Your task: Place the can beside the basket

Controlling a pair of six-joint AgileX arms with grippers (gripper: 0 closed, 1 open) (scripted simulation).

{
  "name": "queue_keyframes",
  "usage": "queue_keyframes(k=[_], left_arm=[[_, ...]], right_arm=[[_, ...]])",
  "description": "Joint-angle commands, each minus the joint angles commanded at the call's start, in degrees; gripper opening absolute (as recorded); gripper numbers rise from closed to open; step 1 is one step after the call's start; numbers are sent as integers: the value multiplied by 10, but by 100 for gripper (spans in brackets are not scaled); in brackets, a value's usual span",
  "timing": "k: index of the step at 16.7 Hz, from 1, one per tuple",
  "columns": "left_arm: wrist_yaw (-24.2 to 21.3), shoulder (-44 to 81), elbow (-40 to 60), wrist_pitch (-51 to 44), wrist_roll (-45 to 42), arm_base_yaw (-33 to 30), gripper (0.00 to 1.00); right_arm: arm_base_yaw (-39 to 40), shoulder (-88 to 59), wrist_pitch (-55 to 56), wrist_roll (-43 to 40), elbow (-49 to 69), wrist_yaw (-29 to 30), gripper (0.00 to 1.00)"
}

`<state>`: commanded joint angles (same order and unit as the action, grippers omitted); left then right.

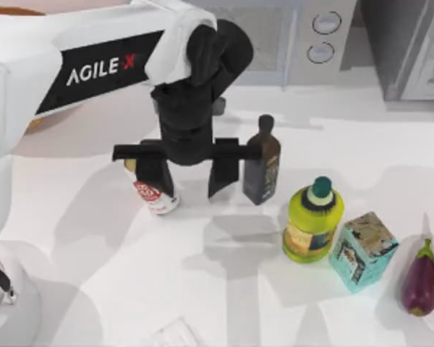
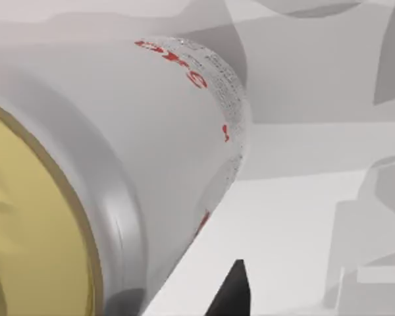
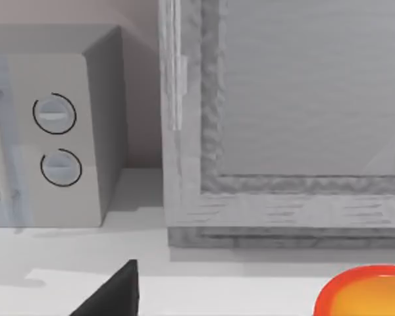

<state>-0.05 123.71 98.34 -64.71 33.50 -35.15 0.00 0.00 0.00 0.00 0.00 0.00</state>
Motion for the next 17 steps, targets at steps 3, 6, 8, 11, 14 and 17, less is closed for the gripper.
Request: queue_keyframes(k=[3,6,8,11,14,17], left_arm=[[0,0,0,0,0,0,100],[0,0,0,0,0,0,100],[0,0,0,0,0,0,100],[0,0,0,0,0,-1,100],[10,-3,20,10,-20,-15,100],[18,3,56,-1,-51,-30,100]], right_arm=[[0,0,0,0,0,0,100],[0,0,0,0,0,0,100],[0,0,0,0,0,0,100],[0,0,0,0,0,0,100],[0,0,0,0,0,0,100],[0,0,0,0,0,0,100]])
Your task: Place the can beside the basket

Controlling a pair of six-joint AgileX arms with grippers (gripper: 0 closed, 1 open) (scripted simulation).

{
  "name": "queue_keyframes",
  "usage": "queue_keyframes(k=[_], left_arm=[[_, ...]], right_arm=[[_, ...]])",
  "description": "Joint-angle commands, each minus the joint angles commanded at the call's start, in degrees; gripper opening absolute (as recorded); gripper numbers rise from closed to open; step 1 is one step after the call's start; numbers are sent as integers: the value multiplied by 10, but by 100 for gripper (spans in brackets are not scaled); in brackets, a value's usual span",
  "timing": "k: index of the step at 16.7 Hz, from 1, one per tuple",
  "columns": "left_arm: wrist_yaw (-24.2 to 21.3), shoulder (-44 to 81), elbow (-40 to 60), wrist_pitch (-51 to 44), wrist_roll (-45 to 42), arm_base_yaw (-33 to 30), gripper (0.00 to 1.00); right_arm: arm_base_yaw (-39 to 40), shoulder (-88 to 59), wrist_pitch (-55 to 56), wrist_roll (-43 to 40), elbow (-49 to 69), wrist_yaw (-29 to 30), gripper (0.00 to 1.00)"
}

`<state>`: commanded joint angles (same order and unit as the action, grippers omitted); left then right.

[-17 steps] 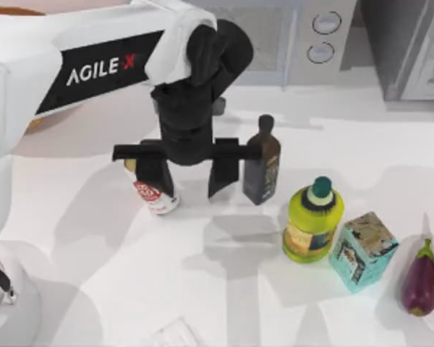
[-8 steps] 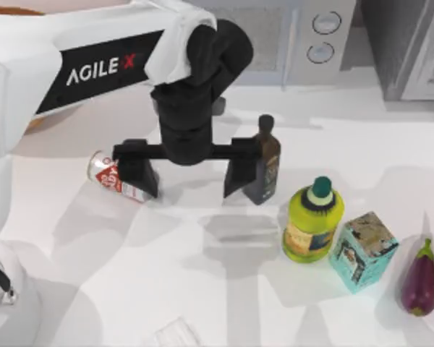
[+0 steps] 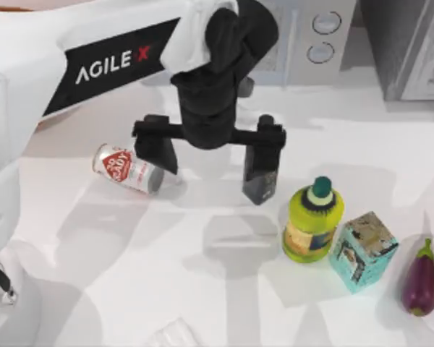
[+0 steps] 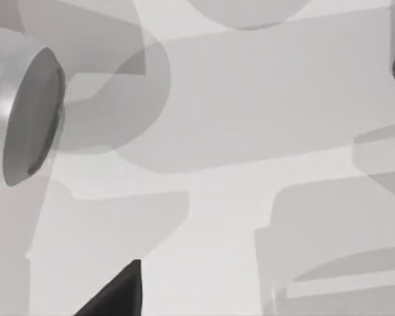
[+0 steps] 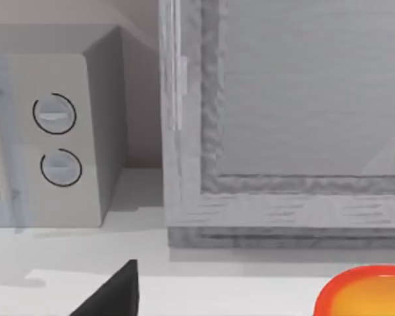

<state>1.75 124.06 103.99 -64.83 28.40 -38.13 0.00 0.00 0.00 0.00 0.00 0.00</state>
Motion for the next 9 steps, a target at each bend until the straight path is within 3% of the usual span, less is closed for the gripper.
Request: queue_keyframes(k=[9], left_arm=[[-18,-16,15,-83,52,28,100]], right_arm=[[0,0,0,0,0,0,100]])
